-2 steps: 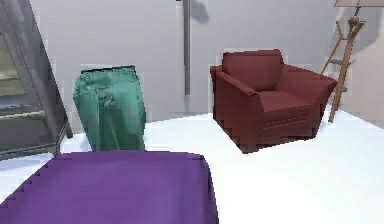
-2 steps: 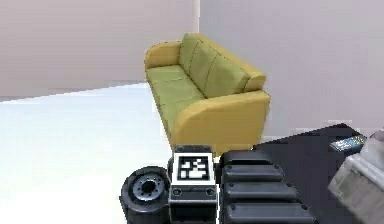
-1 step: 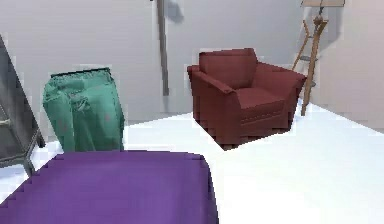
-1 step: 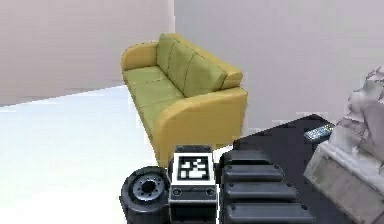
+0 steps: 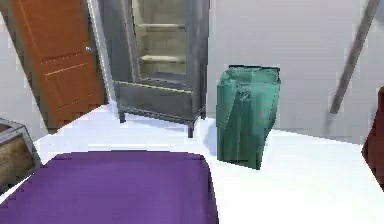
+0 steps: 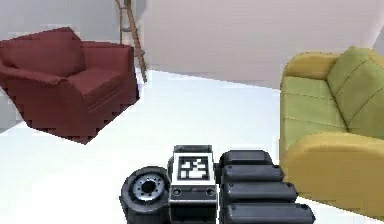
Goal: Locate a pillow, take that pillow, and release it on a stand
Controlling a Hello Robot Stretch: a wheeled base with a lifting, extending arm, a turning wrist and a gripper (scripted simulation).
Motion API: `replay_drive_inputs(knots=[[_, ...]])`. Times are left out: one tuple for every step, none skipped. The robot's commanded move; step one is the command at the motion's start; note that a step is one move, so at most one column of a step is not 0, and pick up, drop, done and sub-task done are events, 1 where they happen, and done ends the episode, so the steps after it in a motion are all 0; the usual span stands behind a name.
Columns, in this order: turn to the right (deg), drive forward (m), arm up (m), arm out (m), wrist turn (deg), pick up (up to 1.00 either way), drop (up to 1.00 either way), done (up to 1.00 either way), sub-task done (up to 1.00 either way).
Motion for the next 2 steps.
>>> replay_drive_inputs(knots=[[-45.0, 0.0, 0.0, 0.0, 0.0, 0.0, 0.0, 0.0, 0.0], [-45.0, 0.0, 0.0, 0.0, 0.0, 0.0, 0.0, 0.0, 0.0]])
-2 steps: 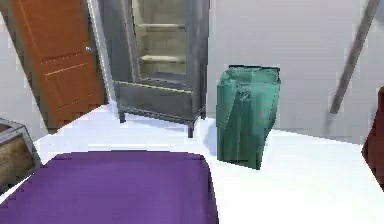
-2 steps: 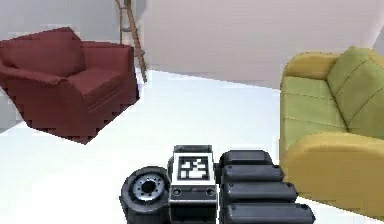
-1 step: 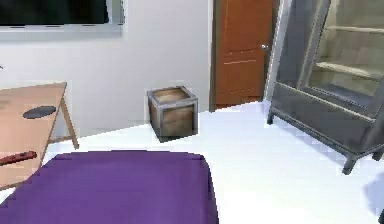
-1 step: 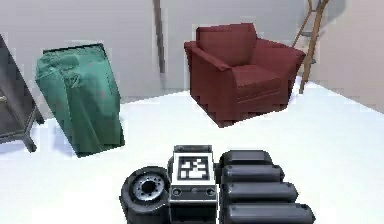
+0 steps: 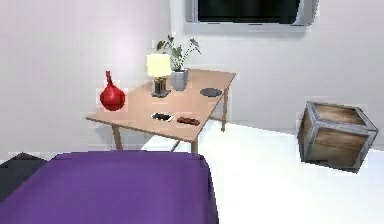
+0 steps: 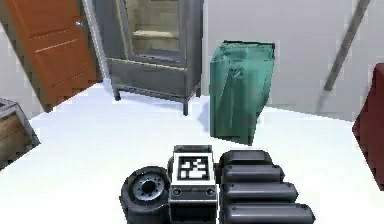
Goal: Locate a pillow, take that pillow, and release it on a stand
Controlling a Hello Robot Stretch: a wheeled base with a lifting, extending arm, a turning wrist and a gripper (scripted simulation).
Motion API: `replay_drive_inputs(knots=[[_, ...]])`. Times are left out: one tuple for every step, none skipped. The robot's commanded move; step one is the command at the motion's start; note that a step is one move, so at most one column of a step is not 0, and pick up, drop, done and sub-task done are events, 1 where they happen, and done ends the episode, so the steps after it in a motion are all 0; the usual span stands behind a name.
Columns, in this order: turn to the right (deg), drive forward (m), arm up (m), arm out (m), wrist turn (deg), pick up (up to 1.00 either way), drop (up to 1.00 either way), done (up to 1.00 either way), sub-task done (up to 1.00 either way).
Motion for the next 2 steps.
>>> replay_drive_inputs(knots=[[-12.0, 0.0, 0.0, 0.0, 0.0, 0.0, 0.0, 0.0, 0.0], [45.0, 0.0, 0.0, 0.0, 0.0, 0.0, 0.0, 0.0, 0.0]])
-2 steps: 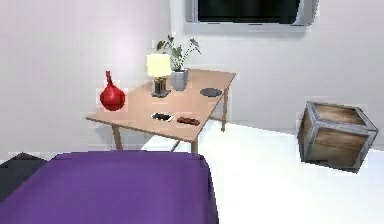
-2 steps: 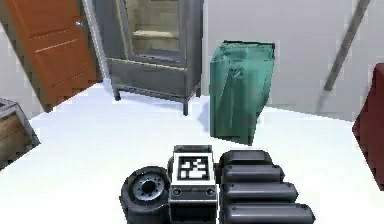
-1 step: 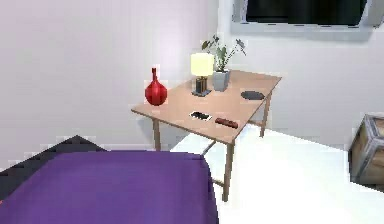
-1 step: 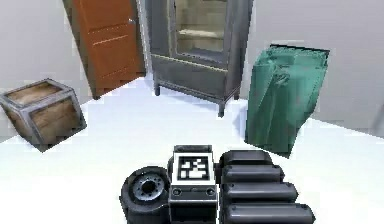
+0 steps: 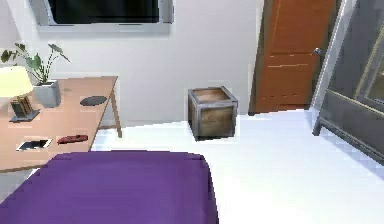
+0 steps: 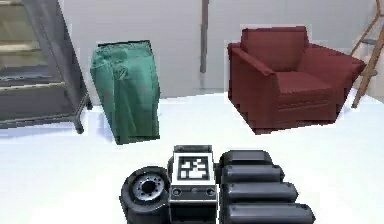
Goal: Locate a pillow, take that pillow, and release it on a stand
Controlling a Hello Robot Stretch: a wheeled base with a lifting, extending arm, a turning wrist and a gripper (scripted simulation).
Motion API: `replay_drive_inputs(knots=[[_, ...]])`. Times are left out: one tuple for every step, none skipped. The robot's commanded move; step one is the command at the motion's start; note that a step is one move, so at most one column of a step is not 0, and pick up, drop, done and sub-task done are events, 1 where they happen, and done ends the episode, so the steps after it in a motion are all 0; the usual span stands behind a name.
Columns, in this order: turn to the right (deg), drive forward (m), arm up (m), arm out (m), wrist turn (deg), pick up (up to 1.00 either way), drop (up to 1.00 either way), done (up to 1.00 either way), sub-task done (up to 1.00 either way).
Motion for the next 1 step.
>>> replay_drive_inputs(knots=[[45.0, 0.0, 0.0, 0.0, 0.0, 0.0, 0.0, 0.0, 0.0]])
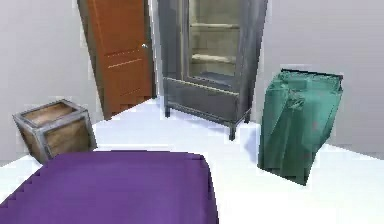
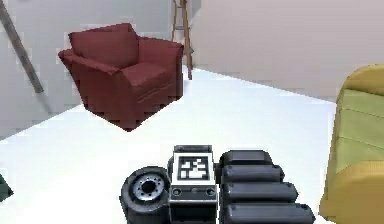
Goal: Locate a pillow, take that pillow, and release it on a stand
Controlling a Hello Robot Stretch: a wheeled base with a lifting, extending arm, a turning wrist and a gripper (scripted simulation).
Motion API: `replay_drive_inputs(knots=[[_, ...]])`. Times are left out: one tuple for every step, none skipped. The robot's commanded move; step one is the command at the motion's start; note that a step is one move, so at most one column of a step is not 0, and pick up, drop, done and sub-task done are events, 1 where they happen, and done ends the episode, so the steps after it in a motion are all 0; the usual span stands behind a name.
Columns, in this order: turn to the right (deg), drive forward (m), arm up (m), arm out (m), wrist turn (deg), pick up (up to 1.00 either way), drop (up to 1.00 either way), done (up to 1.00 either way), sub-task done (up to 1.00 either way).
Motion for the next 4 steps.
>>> replay_drive_inputs(knots=[[45.0, 0.0, 0.0, 0.0, 0.0, 0.0, 0.0, 0.0, 0.0], [24.0, 0.0, 0.0, 0.0, 0.0, 0.0, 0.0, 0.0, 0.0], [45.0, 0.0, 0.0, 0.0, 0.0, 0.0, 0.0, 0.0, 0.0], [45.0, 0.0, 0.0, 0.0, 0.0, 0.0, 0.0, 0.0, 0.0]])
